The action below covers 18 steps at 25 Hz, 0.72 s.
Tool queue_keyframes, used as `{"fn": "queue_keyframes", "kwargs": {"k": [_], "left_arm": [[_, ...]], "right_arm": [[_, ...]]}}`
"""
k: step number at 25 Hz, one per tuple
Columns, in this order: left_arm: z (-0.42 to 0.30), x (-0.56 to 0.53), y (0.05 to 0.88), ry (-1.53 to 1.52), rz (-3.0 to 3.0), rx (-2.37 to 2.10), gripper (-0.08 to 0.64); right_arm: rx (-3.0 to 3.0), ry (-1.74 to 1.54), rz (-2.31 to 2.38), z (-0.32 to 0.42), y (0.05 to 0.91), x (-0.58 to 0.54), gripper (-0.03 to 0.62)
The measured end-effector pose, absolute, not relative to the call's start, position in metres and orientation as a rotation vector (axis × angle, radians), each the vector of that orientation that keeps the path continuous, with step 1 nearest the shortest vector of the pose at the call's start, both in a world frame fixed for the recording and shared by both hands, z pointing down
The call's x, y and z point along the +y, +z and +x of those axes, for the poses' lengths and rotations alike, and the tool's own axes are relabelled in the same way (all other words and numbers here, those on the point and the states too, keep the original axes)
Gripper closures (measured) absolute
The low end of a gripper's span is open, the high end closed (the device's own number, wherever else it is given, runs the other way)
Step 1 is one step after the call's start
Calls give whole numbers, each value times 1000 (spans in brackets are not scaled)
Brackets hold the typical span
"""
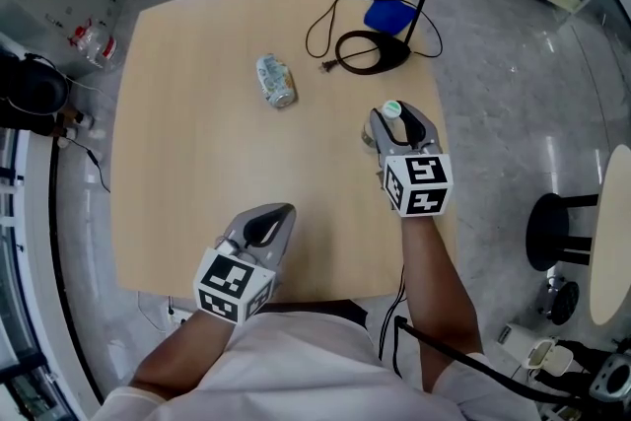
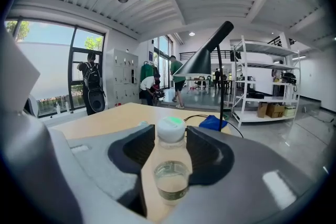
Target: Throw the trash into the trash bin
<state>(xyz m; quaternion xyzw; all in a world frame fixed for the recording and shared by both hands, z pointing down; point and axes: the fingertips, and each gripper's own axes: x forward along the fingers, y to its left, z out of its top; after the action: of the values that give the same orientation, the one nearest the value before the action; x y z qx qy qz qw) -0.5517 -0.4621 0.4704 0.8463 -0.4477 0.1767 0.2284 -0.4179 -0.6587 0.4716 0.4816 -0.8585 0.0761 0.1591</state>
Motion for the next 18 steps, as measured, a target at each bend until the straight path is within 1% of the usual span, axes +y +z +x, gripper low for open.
{"fn": "queue_keyframes", "kwargs": {"k": [4,18], "left_arm": [[-555,-459,470,485,2324,-1238,554],[-573,-448,450,402,2388,-1241,554]], "right_arm": [[-2455,221,1402,-417,467,-659,429],[-2485,211,1393,-429,436,-618,433]]}}
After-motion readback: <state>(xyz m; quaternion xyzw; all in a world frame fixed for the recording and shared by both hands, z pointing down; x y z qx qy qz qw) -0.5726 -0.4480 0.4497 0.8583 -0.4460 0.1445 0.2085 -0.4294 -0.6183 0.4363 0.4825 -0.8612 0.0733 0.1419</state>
